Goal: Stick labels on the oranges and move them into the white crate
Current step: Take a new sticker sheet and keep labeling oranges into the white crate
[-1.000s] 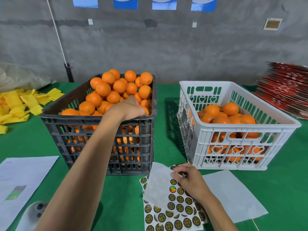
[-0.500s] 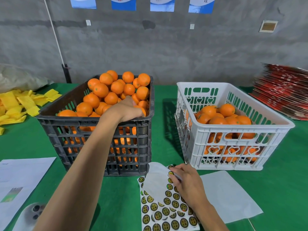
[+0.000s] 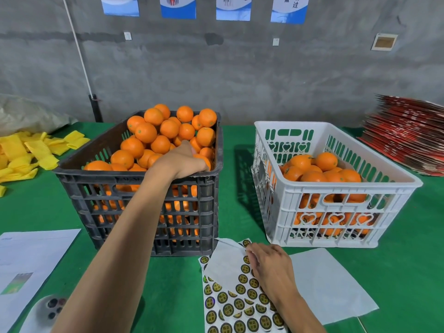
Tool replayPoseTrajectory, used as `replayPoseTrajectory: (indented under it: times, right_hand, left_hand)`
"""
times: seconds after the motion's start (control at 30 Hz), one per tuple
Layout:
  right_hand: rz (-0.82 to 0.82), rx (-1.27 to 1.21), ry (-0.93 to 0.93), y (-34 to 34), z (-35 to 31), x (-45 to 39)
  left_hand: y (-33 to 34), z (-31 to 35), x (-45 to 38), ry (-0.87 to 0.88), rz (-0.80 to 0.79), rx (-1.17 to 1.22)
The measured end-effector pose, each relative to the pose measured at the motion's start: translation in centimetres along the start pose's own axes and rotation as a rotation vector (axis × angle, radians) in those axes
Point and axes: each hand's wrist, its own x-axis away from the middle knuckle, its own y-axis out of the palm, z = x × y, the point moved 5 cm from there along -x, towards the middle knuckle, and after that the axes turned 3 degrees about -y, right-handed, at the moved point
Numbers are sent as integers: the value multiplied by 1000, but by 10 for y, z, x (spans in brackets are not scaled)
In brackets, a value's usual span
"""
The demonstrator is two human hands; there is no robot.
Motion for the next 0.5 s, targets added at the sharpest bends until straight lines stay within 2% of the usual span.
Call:
replayPoseTrajectory:
  times: [0.3,0.5]
  right_hand:
    - [-121,120,-21,7,2,0]
    - [-56,114,-147,7,0,-3]
  left_hand:
    - [1,0,-2,10,10,-6]
    - [1,-1,-3,9,5,4]
